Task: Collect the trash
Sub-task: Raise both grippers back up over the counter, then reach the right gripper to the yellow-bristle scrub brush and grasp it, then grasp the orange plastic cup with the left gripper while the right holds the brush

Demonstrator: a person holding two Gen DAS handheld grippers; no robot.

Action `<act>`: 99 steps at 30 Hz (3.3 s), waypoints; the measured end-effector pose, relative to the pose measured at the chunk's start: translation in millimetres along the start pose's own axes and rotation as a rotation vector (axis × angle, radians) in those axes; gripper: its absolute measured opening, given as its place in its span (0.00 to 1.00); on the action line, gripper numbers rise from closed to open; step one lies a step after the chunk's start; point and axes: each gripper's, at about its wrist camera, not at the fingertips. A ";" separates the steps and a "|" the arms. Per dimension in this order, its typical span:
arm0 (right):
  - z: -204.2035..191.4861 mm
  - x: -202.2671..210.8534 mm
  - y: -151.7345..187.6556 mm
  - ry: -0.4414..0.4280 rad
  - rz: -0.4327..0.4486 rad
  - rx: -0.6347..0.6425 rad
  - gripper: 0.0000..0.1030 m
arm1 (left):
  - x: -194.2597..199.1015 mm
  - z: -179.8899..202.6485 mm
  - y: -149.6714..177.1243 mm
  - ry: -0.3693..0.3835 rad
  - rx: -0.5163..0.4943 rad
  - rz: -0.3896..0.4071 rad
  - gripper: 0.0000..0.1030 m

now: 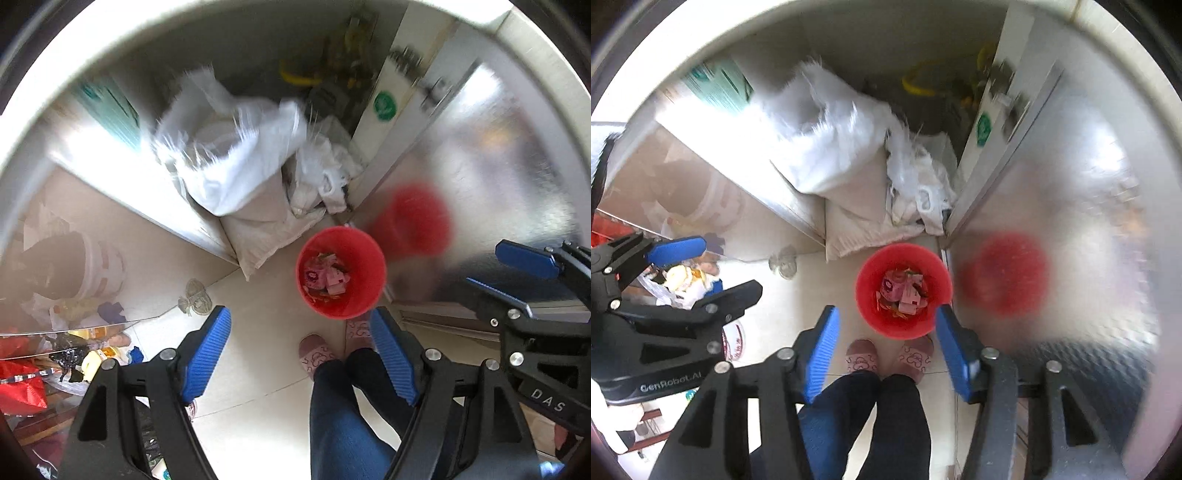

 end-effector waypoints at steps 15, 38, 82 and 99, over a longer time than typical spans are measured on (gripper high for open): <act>-12.0 143.6 -19.0 0.075 0.199 -0.088 0.68 | 133.4 7.9 -36.8 -0.020 -0.067 0.188 0.74; 106.6 227.6 -81.0 0.198 0.429 -0.376 0.78 | 196.1 113.6 -200.2 0.037 -0.345 0.357 0.74; 328.4 149.6 -228.3 0.159 0.144 -0.296 0.42 | 57.5 262.1 -423.2 0.071 -0.391 0.159 0.76; 279.8 180.9 -159.2 0.008 0.161 -0.433 0.35 | 93.6 242.3 -368.3 0.109 -0.457 0.144 0.76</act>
Point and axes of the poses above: each gripper's, at about its wrist camera, not at the fingertips, and x roughly against the way its jaws point, z to its right, y to its underside, and after that the axes turned 4 degrees about -x, right-handed
